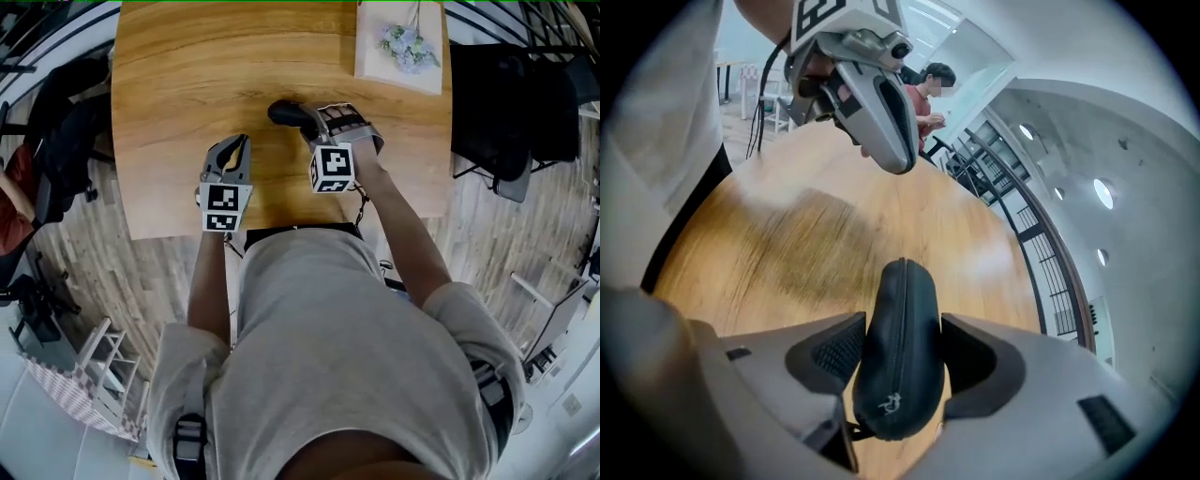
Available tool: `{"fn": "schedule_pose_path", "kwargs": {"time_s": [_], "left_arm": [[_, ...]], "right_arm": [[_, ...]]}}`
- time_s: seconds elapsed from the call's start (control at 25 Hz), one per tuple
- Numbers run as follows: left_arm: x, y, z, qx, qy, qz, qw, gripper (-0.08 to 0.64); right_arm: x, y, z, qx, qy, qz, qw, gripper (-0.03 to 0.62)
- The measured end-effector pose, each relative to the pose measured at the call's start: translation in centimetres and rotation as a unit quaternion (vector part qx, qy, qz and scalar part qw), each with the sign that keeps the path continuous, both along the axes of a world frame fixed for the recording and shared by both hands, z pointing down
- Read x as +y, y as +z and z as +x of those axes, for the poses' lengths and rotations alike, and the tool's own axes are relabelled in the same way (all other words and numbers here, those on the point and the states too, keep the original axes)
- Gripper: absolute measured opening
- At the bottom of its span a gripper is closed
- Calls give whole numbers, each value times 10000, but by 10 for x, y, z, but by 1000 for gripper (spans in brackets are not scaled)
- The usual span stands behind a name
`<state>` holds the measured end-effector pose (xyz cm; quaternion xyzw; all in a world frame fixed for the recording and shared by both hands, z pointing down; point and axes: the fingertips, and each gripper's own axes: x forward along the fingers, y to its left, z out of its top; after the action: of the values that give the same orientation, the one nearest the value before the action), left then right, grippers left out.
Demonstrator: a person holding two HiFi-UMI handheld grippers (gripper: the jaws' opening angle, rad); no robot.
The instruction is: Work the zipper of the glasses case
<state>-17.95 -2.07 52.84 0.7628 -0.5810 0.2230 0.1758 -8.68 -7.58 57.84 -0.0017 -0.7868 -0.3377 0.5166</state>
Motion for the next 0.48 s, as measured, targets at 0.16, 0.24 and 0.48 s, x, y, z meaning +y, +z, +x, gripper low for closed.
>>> {"fn": "schedule_pose_path", "kwargs": {"time_s": [0.16, 0.24, 0.48], "left_arm": [[-13, -15, 14, -643, 1174, 80, 9910, 27], [-18, -16, 25, -1021, 1860, 25, 9772, 120], [-32, -17, 78, -2030, 3486, 291, 9146, 362]], "right_arm": [[2, -19, 8, -96, -51, -81, 9999, 267], [5, -31, 11, -186, -80, -81, 9998, 265], [21, -65, 15, -450, -348, -91, 9983, 264]]}}
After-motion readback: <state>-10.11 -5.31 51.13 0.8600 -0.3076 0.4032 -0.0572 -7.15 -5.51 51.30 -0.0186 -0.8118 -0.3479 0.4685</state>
